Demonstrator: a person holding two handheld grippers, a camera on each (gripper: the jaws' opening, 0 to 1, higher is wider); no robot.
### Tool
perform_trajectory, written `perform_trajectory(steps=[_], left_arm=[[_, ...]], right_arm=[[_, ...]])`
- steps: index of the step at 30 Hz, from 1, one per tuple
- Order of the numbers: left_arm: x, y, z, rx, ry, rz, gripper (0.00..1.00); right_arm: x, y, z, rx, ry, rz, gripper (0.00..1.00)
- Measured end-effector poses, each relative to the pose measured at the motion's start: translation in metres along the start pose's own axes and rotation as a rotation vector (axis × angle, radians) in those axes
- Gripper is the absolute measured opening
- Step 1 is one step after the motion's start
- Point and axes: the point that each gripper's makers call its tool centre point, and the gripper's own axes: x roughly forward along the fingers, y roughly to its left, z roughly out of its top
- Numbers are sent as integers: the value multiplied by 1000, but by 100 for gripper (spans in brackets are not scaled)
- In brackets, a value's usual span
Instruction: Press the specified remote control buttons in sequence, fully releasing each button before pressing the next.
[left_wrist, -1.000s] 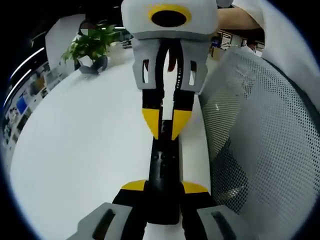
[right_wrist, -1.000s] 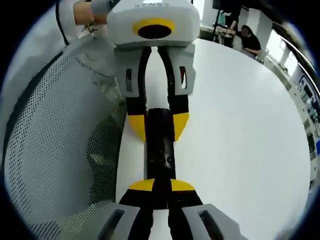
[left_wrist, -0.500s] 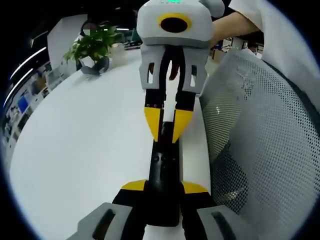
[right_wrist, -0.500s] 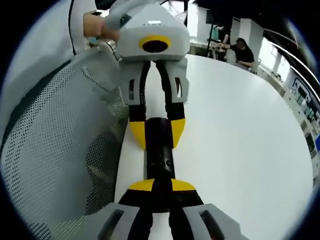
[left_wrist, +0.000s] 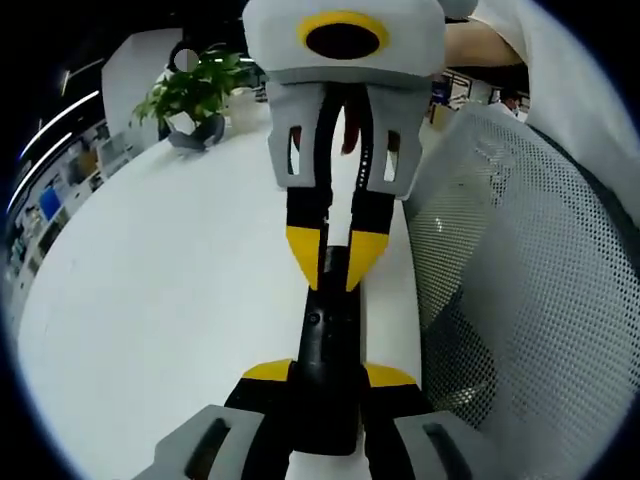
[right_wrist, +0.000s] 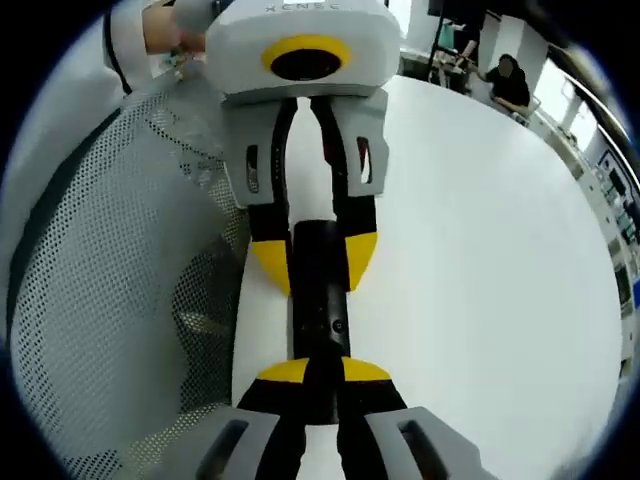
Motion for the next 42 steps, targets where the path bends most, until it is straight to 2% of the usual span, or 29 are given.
perform_trajectory(steps=[3,6,9,16,21,25,26,29,32,34,36,42], left_arm=[[0,0,0,-8,-13,8,24],[0,0,0,-13,-21,9,25],[0,0,0,-12,-17,10,25],[-1,0,0,-15,-23,12,25],[-1,0,0,-12,-28,12,25],[-1,0,0,-18,-31,13,25],[-1,0,0,-17,-30,14,25],[-1,0,0,-21,-34,17,25],[-1,0,1,-23,-41,17,25],[-1,0,1,-23,-39,16,25],[-1,0,1,-21,-33,18,25],[-1,0,1,-23,-38,18,25]], right_arm=[[-1,1,1,-90,-59,-56,7],[-1,3,1,-139,-97,-75,7],[-2,2,1,-138,-105,-59,7],[0,4,4,-282,-59,-12,7],[1,3,4,-217,16,70,7],[3,3,6,-203,78,70,7],[3,2,5,-173,88,69,6],[3,1,5,-101,80,70,6],[3,0,5,0,40,51,6],[2,-1,6,15,26,42,6],[2,-2,7,92,12,30,6],[3,-2,9,144,-21,-17,5]])
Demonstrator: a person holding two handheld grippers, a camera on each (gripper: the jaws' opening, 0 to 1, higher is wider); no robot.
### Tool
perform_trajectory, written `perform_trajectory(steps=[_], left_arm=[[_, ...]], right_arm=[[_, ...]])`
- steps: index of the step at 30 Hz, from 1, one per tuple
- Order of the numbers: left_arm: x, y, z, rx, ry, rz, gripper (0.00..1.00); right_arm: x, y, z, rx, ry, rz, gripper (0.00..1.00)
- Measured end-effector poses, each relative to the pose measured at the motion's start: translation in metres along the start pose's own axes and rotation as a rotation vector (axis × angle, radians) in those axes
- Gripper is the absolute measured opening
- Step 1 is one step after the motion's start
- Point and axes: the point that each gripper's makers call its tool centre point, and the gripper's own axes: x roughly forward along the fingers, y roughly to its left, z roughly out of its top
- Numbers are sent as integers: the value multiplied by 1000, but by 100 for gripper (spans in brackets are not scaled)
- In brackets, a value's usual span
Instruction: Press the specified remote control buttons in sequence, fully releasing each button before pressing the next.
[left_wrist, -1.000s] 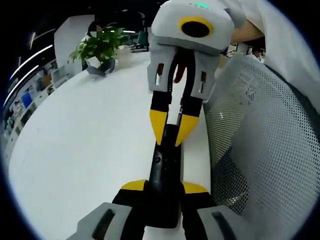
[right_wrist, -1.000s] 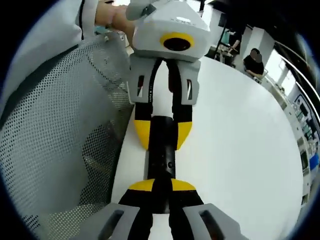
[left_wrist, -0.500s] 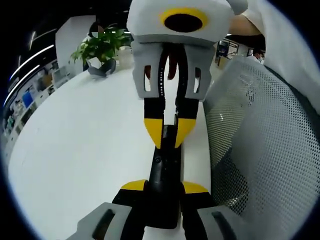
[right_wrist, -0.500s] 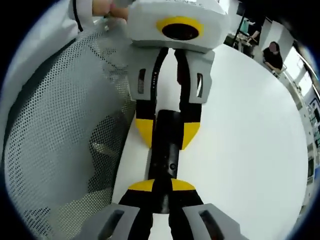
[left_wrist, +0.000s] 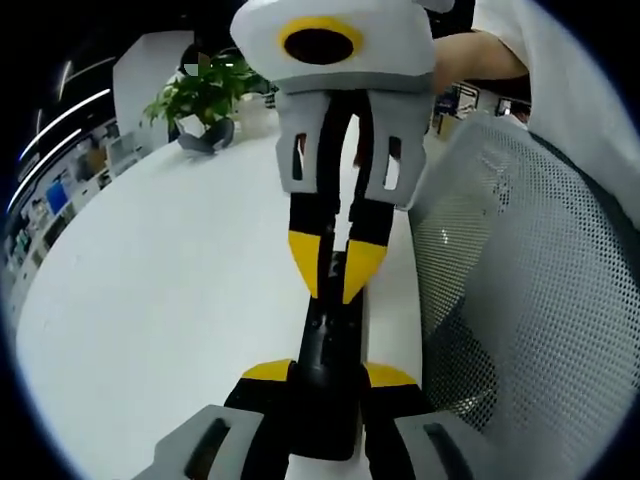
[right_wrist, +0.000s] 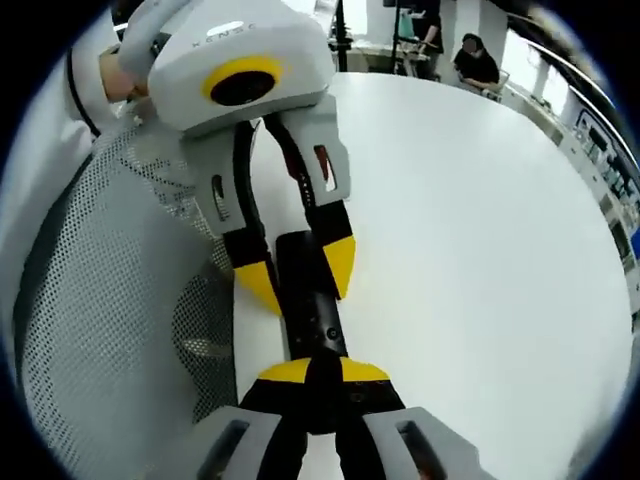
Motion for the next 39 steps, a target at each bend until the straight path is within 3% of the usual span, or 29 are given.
perform_trajectory(steps=[3,8,12,16,18,22,28,33,36,39], left_arm=[[0,0,0,4,4,-2,25],[0,-1,0,6,5,-3,25],[0,-1,0,3,2,-2,25],[0,-1,0,2,1,1,25],[-1,-1,0,0,-1,3,25],[-1,-1,0,-2,-1,5,25],[-1,-2,0,-2,3,5,25],[-1,-2,0,5,15,1,25],[-1,-2,0,5,24,2,25],[-1,-2,0,4,26,1,25]], right_arm=[[1,1,0,-18,5,-21,5],[2,4,1,-254,57,-12,5],[3,5,1,-349,64,15,5],[4,5,4,-323,53,-2,5],[4,5,5,-238,34,-23,5],[3,4,6,-176,-39,-53,4],[2,9,5,-296,-78,-82,2],[1,8,6,-282,-96,-83,1],[2,9,5,-362,-52,-57,1],[4,9,6,-360,-16,-29,1]])
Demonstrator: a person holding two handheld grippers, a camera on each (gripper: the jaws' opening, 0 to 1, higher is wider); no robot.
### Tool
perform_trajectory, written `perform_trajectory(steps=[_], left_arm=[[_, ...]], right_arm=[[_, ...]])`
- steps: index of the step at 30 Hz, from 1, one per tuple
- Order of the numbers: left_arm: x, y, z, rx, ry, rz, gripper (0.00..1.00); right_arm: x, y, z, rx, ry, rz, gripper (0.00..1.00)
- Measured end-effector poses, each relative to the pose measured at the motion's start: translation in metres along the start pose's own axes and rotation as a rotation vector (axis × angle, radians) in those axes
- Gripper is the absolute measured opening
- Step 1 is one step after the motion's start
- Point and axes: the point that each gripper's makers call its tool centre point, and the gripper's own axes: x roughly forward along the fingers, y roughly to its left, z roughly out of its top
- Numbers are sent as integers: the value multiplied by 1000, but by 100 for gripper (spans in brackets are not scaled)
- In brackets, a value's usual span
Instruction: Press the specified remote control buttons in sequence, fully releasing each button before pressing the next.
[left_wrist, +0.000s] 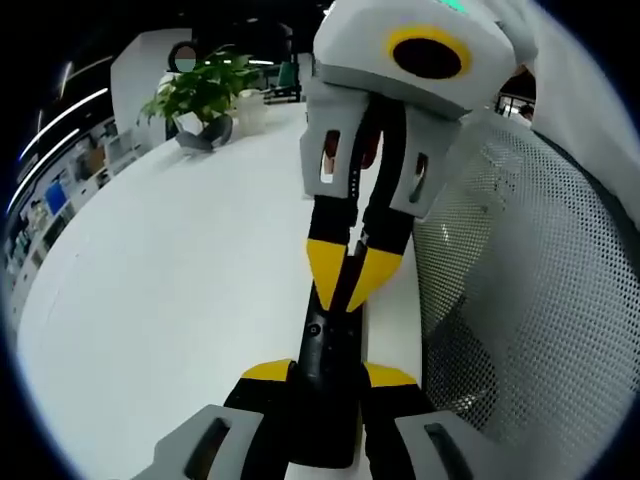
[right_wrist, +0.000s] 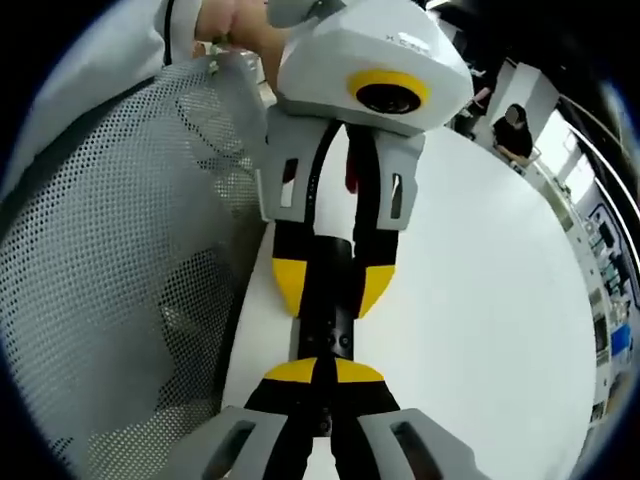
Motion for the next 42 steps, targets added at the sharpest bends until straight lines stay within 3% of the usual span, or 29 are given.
perform_trajectory(steps=[3,8,12,16,21,24,29,35,42], left_arm=[[0,0,0,1,5,-1,25],[0,0,0,-4,5,-3,25],[0,1,0,-10,-1,-8,25],[1,1,1,-12,1,-12,25],[1,1,1,-2,7,-11,25],[2,1,0,14,4,-11,25],[3,2,0,22,16,-21,24],[3,2,0,14,10,-20,24],[2,2,0,18,13,-19,25]], right_arm=[[1,-1,0,-11,49,41,1],[2,-2,-1,51,96,84,1],[0,-2,-2,93,61,84,1],[-1,-2,-2,90,-17,13,1],[-3,-4,-2,134,-64,-51,0],[-2,-1,2,145,-86,-25,0],[-2,-8,1,107,-59,-47,0],[0,-2,3,89,-47,-12,0],[3,-2,3,34,-6,-41,0]])
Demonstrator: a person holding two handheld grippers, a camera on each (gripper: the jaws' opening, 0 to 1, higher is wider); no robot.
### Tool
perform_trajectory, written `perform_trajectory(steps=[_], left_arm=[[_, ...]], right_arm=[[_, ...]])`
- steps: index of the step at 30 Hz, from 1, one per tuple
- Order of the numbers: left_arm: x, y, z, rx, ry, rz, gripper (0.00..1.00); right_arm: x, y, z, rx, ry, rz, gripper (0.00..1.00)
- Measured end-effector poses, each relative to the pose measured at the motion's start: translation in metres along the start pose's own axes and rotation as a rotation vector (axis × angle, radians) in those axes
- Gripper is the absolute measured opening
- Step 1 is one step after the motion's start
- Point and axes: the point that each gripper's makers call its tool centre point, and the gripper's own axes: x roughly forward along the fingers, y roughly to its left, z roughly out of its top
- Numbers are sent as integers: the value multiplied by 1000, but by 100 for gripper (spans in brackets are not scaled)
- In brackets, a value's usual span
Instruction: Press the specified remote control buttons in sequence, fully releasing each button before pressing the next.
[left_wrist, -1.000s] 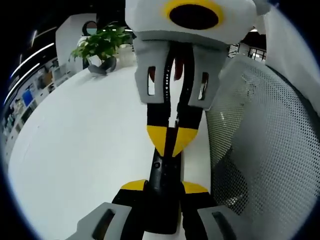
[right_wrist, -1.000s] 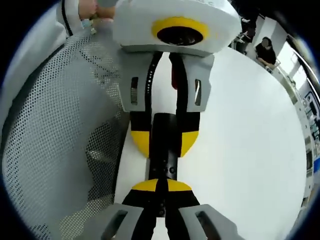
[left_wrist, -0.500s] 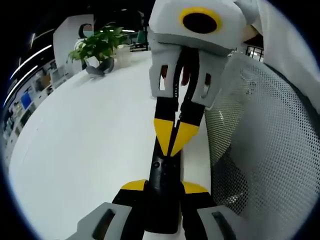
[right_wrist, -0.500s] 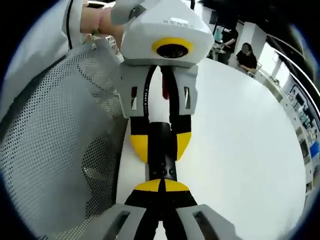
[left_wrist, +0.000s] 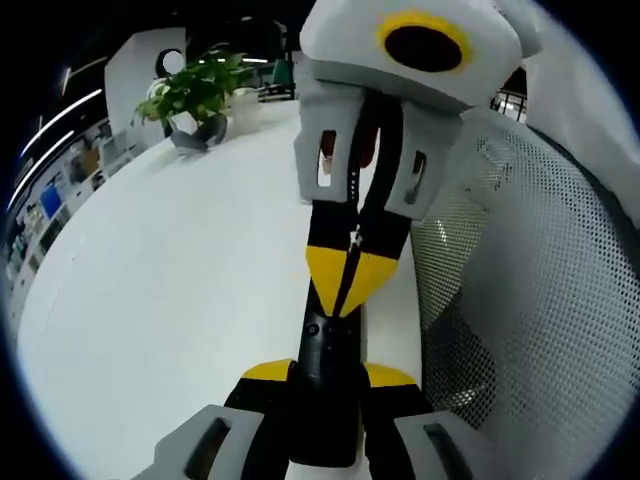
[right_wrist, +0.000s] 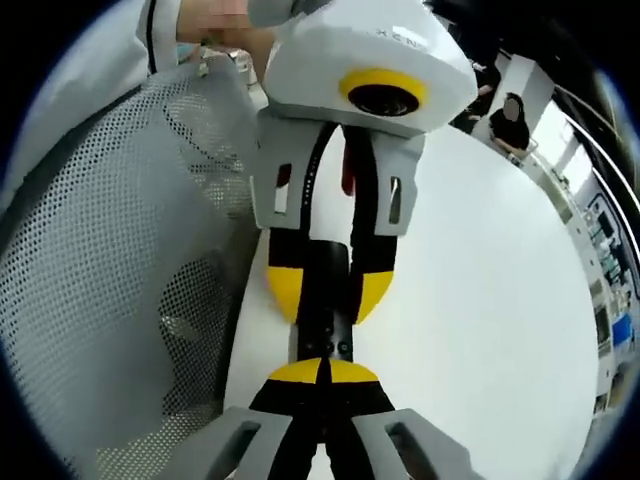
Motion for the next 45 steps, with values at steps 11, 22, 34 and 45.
perform_trajectory(steps=[11,22,34,45], left_arm=[[0,0,0,6,4,-1,25],[-1,0,0,3,11,-1,24],[-1,-1,0,21,22,-5,25],[0,-1,-1,32,86,-10,24]], right_arm=[[-3,-3,-1,129,-38,43,0],[-8,-1,-13,220,-33,69,0],[-6,-2,-13,159,63,34,0],[-8,-2,-12,212,-7,67,0]])
